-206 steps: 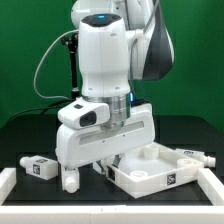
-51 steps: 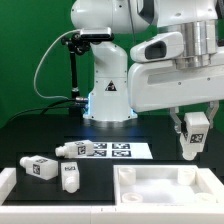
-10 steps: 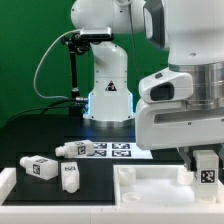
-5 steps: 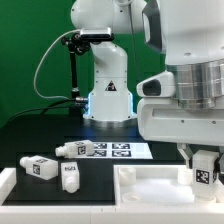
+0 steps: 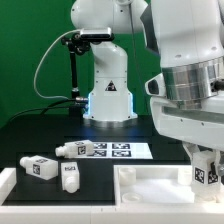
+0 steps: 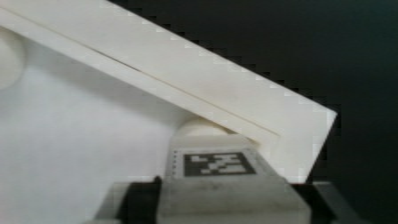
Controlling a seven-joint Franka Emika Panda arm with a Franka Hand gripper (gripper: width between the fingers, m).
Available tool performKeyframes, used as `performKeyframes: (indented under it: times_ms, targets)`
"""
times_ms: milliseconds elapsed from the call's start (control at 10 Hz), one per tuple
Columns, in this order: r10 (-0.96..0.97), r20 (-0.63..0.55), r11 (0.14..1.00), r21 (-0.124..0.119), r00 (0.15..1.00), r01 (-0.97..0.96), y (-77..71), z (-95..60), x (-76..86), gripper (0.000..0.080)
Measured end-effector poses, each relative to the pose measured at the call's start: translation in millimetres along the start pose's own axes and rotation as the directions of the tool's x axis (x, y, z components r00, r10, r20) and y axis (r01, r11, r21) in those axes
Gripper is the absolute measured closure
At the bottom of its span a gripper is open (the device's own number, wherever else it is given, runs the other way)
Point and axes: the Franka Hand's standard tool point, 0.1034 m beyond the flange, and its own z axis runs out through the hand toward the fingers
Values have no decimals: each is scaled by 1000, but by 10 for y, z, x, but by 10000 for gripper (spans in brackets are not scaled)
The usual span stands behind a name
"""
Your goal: Assemble one leg
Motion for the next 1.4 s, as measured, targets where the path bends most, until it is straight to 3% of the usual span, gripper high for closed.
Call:
performKeyframes:
  times_ms: [100,200,300,400,700,1100,1300,1400]
  targets:
    - [-143,1,990,-5,990,143,-5,-1,-21,338]
    - [-277,14,960,-19,961,278,7,-14,-24,338]
    - [-374,43,925,-51,926,376,9,-47,-87,189]
    - [-421,50,904,-61,906,423,-4,-51,-137,159]
    - [-463,51,883,-61,885,465,4,-39,-124,151]
    - [-790,44,604,-117,612,788,-2,-34,-8,150]
    - [-782,32,616,-110,622,780,-23,-35,3,150]
    - [-783,33,615,-110,621,781,-23,-34,3,252]
